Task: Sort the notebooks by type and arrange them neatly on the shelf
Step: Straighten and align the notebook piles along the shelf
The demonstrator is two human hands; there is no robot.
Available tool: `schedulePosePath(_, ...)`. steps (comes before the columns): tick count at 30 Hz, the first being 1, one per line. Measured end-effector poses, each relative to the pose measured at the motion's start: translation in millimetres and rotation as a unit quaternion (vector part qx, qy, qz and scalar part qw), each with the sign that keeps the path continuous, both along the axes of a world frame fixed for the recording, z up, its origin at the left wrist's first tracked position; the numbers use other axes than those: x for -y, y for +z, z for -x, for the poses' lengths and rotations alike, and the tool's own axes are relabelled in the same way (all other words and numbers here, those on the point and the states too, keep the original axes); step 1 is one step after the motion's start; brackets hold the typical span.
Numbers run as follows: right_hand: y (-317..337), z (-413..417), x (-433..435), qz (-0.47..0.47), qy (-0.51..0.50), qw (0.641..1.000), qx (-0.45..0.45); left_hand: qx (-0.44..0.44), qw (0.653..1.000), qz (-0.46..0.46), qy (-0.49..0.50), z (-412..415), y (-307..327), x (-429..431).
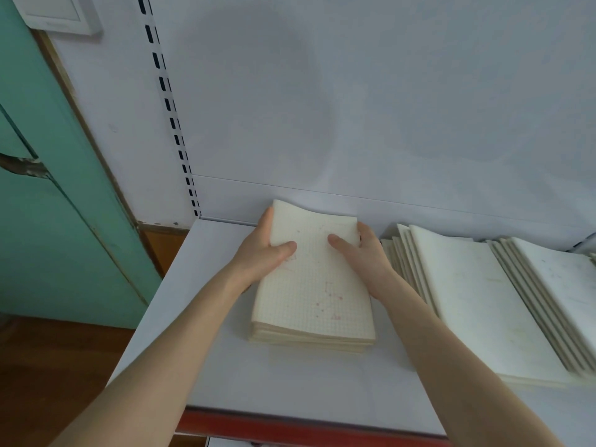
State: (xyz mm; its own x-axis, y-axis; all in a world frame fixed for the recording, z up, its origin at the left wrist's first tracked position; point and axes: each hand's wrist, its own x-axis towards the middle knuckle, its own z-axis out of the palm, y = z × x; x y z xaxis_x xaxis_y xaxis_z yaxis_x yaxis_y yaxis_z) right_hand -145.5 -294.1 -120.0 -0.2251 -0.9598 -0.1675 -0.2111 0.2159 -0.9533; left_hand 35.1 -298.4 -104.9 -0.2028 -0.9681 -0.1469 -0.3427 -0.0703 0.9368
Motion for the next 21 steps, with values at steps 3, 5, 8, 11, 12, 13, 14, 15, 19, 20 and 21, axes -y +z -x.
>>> schedulePosePath(3, 1.2, 0.8, -1.0, 0.002, 0.0, 1.0, 0.002, -0.011, 1.0, 0.003, -0.001, -1.8, 0.3, 0.3)
schedulePosePath(5, 2.3, 1.0, -1.0, -0.006, 0.0, 1.0, -0.001, -0.018, 1.0, 0.001, 0.0, -1.9, 0.9, 0.2)
schedulePosePath(8, 3.1, 0.3, 0.0, -0.018, 0.006, 1.0, -0.003, -0.024, 1.0, -0.005, -0.004, -2.4, 0.4, 1.4)
schedulePosePath(11, 4.9, -5.1, 0.1, -0.013, 0.013, 1.0, -0.005, -0.018, 1.0, -0.006, -0.001, -5.4, -1.4, 2.4)
schedulePosePath(12, 4.9, -6.8, 0.4, -0.014, 0.012, 1.0, -0.012, -0.013, 1.0, -0.008, -0.001, -5.9, -1.5, 2.3)
schedulePosePath(13, 6.0, -9.0, 0.4, -0.017, 0.012, 1.0, -0.021, -0.008, 1.0, -0.009, -0.001, -6.4, -1.4, 1.7)
schedulePosePath(14, 7.0, -10.9, 0.2, -0.019, 0.013, 0.999, -0.028, -0.001, 1.0, -0.01, -0.003, -6.4, -0.7, 1.0)
schedulePosePath(15, 8.1, -11.9, -0.3, -0.022, 0.011, 0.999, -0.032, 0.009, 1.0, -0.011, -0.009, -6.2, 0.4, 0.6)
schedulePosePath(19, 15.9, -10.5, -9.1, -0.032, 0.004, 0.999, -0.026, 0.017, 0.999, -0.023, -0.019, -6.9, 7.0, -6.3)
schedulePosePath(20, 16.4, -9.1, -15.5, -0.041, 0.008, 0.999, -0.024, 0.011, 0.999, -0.03, -0.015, -9.9, 8.1, -11.2)
schedulePosePath(21, 16.3, -7.0, -24.7, -0.047, 0.017, 0.998, -0.024, 0.008, 0.999, -0.038, -0.014, -14.2, 8.0, -18.5)
